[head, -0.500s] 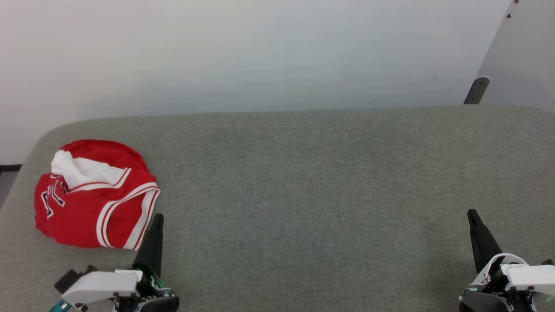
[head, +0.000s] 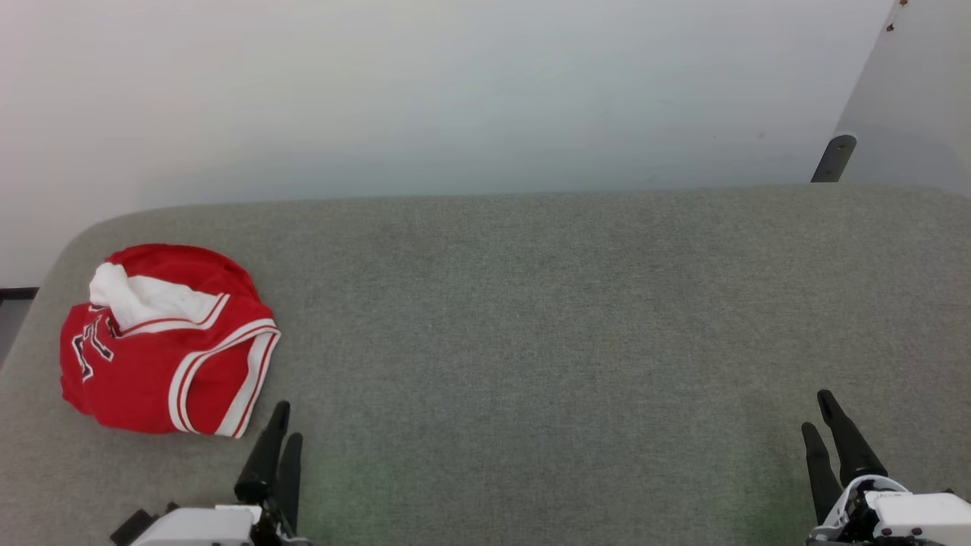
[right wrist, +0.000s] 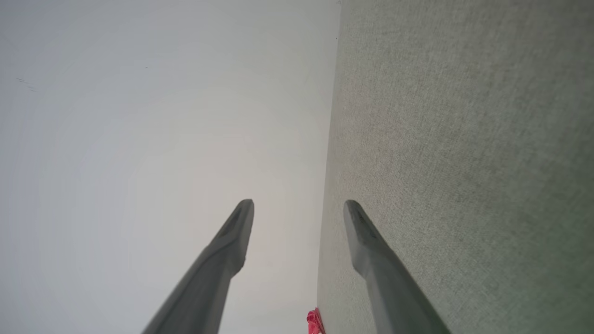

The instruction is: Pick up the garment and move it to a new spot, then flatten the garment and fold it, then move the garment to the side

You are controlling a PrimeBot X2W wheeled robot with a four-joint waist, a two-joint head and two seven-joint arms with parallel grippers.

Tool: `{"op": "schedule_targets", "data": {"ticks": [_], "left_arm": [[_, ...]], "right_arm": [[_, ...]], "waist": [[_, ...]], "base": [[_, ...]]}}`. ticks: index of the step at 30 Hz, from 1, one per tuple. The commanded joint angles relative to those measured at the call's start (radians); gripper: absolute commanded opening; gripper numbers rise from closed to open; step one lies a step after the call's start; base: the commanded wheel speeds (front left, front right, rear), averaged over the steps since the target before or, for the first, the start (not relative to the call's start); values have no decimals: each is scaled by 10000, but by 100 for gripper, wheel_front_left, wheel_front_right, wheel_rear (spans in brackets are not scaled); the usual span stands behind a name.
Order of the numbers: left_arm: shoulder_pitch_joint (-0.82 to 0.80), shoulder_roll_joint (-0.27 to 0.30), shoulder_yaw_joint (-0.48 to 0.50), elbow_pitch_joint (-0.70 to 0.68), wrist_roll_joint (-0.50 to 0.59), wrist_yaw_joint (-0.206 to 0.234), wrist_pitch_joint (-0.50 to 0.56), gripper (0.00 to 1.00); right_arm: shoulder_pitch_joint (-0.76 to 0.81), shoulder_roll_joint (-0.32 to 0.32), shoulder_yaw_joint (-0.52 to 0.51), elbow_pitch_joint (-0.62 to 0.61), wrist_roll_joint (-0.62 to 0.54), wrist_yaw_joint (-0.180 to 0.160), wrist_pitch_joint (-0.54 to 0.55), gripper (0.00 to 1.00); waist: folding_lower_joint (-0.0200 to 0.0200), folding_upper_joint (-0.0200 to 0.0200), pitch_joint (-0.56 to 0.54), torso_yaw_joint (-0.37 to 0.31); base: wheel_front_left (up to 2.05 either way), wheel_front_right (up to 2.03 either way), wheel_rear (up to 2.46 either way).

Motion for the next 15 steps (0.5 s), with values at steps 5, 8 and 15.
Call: {"op": "schedule_targets", "data": {"ticks": [5, 8, 15], "left_arm": [[-571, 211, -72, -83, 284, -14, -221, 100], [-728, 360, -210, -31, 548, -16, -403, 100], [-1106, 723, -522, 145, 1742, -20, -779, 100]], "right_arm": [[-735, -99, 90, 80, -178, 2, -210, 100], [-978, -187, 255, 183, -449, 3, -402, 100], [-1513, -500, 842, 457, -1471, 3, -832, 100]], "waist": [[0, 0, 8, 2], [0, 0, 15, 3], [0, 0, 24, 14]], "base": [[0, 0, 0], [0, 0, 0], [0, 0, 0]]}}
